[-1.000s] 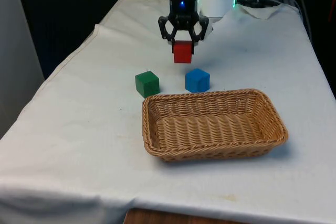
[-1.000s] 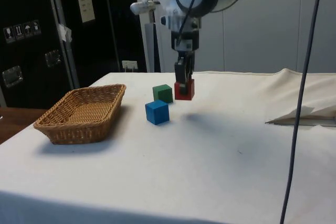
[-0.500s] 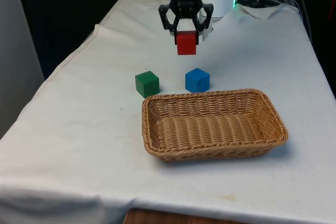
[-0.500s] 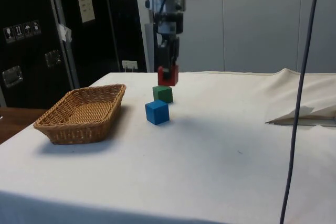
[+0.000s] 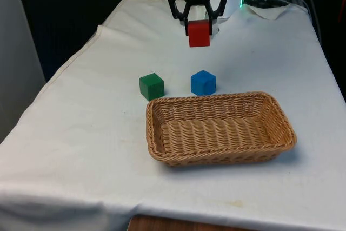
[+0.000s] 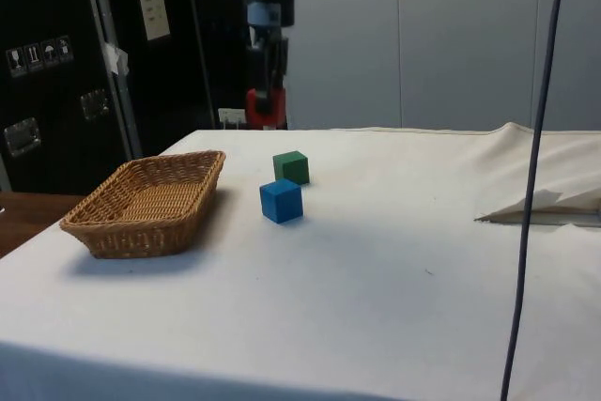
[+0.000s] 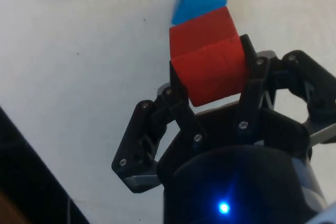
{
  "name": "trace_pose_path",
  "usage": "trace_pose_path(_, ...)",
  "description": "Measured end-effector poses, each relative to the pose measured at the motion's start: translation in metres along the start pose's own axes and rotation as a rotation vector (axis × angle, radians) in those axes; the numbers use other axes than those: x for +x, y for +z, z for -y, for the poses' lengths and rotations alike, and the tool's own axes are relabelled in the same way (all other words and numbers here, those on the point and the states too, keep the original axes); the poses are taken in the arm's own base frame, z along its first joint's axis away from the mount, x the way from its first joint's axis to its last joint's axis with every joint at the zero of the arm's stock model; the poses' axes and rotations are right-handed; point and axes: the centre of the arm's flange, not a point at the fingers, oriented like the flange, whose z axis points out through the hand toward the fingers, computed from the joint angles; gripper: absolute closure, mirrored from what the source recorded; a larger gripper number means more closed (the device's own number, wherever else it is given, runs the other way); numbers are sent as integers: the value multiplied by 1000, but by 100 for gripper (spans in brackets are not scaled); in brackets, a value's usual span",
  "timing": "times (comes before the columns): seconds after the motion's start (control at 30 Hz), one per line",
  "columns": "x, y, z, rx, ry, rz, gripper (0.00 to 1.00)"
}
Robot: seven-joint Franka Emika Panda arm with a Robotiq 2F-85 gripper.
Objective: Pick up exactly two blocks and place them into the basket.
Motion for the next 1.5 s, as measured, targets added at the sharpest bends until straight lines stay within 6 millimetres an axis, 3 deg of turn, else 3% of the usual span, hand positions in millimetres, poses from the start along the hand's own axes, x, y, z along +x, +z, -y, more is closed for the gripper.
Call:
trace_pose_path(0.2,12,-9,6,-4,-5,2,99)
trace_pose_path(0.83,46,-6,14,-108,-31,55,99)
trace_pose_path(1.13,70,-12,32,-119,-38,56,99)
trace_pose_path(1.5,101,6,55,-112,-43,56,99)
